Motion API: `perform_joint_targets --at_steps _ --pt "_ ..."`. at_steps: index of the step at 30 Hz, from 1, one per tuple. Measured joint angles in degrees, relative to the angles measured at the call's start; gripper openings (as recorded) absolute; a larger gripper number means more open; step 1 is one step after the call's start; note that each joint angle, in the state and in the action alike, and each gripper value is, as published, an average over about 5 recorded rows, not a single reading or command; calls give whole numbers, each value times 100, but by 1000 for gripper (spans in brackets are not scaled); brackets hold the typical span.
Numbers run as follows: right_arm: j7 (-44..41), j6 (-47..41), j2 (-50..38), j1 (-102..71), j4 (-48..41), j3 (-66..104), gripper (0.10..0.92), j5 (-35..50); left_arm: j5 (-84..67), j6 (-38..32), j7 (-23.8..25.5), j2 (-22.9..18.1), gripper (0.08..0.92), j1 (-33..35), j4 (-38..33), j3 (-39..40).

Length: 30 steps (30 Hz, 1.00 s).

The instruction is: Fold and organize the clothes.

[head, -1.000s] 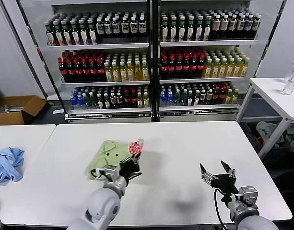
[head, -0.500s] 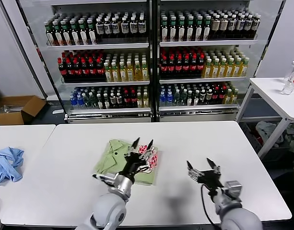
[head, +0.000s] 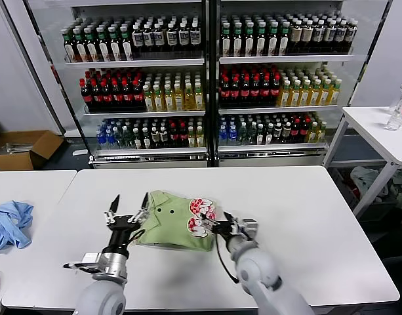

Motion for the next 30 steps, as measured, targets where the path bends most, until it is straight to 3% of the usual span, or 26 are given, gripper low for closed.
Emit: perform_joint_targets --at_steps 13,22,25,30 --pt "478 -163 202 655 -767 -531 446 236 -9 -171 -88 -15 823 354 -89 -407" --pt "281 -219 -164 949 -952 -478 204 -17 22 -211 -102 -40 823 439 -136 -458" --pt "92 -221 -387 1031 -984 -401 229 -170 38 -217 -105 -63 823 461 -160 -454" --pt "-229 -162 -770 1060 -950 -243 376 -449 93 -219 -106 -110 823 501 -217 -428"
